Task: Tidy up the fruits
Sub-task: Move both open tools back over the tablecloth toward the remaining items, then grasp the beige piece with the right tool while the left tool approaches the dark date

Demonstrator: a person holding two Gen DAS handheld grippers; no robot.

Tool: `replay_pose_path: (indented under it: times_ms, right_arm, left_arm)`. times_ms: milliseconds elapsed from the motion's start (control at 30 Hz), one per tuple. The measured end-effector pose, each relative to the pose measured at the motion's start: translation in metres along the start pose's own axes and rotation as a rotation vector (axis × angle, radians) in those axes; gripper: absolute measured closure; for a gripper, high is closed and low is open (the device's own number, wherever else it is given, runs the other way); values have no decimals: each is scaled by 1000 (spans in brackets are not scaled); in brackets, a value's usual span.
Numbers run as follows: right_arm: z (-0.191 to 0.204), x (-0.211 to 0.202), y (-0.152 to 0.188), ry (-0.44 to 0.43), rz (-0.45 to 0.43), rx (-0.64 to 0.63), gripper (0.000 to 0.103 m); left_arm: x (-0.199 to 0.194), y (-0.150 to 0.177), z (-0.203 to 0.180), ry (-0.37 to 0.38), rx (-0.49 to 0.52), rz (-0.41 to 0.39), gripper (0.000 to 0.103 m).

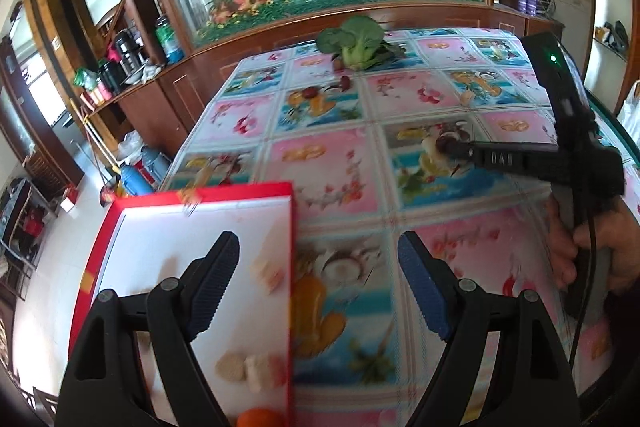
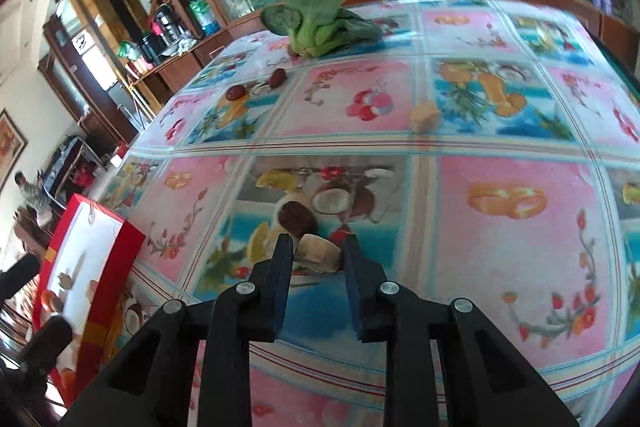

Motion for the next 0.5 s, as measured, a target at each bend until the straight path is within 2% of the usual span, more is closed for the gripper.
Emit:
replay_pose_path:
  times_ms: [200, 400, 500]
  right_arm:
    - [-38, -15, -8, 40, 48, 100, 79]
    - [-37, -18, -8, 75, 76, 52, 79]
    - [-41, -20, -8, 65, 94, 57, 78]
  left_arm:
    - [29, -29, -28, 60, 40, -20, 21]
    - [69, -54, -60, 107, 74, 13, 21]
    - [86, -65, -77, 124, 81, 33, 21]
Point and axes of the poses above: each gripper's, at about its wrist camera, not at the fingertips, and x roughly the way its jaws point, z to its left, y to its underside, the point moved 1 cm from there along x, roughly the way its jaws point, and after that the axes turned 1 degree about x, right-handed, at the moved point
